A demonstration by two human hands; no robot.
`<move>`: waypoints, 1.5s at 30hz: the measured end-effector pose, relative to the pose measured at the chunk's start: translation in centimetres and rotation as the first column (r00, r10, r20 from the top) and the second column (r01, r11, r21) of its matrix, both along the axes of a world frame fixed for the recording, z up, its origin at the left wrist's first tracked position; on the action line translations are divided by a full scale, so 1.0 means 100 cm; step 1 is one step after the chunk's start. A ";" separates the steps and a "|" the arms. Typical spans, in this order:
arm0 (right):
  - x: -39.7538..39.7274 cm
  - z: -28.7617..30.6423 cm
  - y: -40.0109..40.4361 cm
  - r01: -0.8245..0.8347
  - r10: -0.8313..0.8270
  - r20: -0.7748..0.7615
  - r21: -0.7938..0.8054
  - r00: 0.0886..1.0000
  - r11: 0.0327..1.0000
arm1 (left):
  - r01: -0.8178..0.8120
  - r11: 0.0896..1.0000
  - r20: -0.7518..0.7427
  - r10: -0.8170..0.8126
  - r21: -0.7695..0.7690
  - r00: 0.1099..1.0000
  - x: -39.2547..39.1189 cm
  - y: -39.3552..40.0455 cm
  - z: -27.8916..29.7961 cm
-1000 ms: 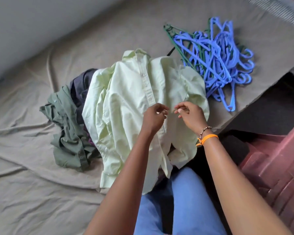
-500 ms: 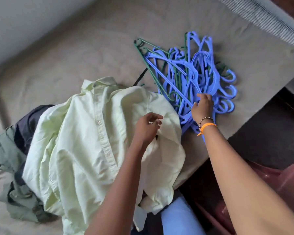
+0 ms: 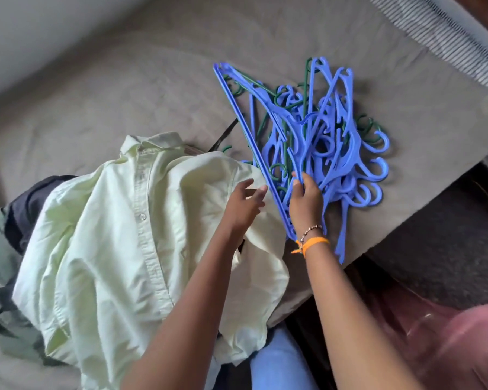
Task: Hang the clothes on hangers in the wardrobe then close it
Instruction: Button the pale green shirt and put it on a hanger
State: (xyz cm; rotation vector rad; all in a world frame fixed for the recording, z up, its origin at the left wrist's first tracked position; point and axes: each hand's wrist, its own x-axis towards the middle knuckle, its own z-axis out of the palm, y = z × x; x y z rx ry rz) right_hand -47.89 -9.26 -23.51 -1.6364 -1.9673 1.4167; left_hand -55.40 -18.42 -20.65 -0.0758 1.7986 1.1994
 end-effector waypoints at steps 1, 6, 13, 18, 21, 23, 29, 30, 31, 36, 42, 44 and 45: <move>-0.001 0.003 -0.012 -0.001 -0.001 -0.049 -0.023 0.999 1.000 | -0.033 0.999 -0.027 0.034 0.035 0.999 -0.002 -0.002 0.005; -0.021 0.022 -0.058 -0.130 0.128 -0.188 -0.001 0.974 0.992 | -0.253 0.942 -0.159 0.291 0.222 0.943 -0.029 -0.040 0.034; -0.095 0.044 -0.095 -0.207 0.140 -0.299 -0.205 0.944 0.957 | -0.306 0.925 -0.254 0.358 0.223 0.899 -0.088 -0.090 0.054; -0.142 0.049 -0.078 -0.138 -0.033 -0.384 -0.408 0.923 0.903 | -0.064 0.982 -0.559 -0.048 -0.179 0.828 -0.143 -0.111 0.019; -0.154 0.045 -0.067 -0.157 -0.055 -0.429 -0.445 0.902 0.882 | -0.022 0.859 -0.475 -0.261 -0.511 0.841 -0.161 -0.106 -0.004; -0.162 0.043 -0.062 -0.140 -0.097 -0.437 -0.479 0.894 0.867 | 0.021 0.843 -0.425 -0.292 -0.537 0.857 -0.171 -0.102 -0.016; -0.190 0.048 -0.055 -0.059 -0.174 -0.424 -0.482 0.889 0.874 | 0.027 0.922 -0.546 -0.253 -0.387 0.799 -0.168 -0.107 -0.022; -0.196 0.051 -0.056 -0.053 -0.199 -0.444 -0.495 0.874 0.867 | 0.011 0.932 -0.580 -0.234 -0.362 0.780 -0.160 -0.112 -0.021; -0.202 0.054 -0.056 -0.054 -0.223 -0.470 -0.505 0.854 0.861 | 0.000 0.946 -0.604 -0.207 -0.324 0.770 -0.150 -0.118 -0.020; -0.232 0.070 -0.065 -0.146 -0.274 -0.606 -0.552 0.747 0.821 | -0.012 0.988 -0.627 -0.090 -0.157 0.774 -0.104 -0.148 -0.004; -0.252 0.066 -0.076 -0.209 -0.312 -0.669 -0.579 0.675 0.788 | -0.032 0.992 -0.511 -0.037 -0.125 0.859 -0.077 -0.166 0.013; -0.247 0.051 -0.078 -0.211 -0.227 -0.644 -0.529 0.730 0.822 | -0.060 0.981 -0.422 -0.025 -0.187 0.906 -0.085 -0.164 0.020; -0.243 0.044 -0.078 -0.219 -0.184 -0.624 -0.511 0.759 0.831 | -0.122 0.972 -0.404 0.031 -0.201 0.914 -0.092 -0.161 0.023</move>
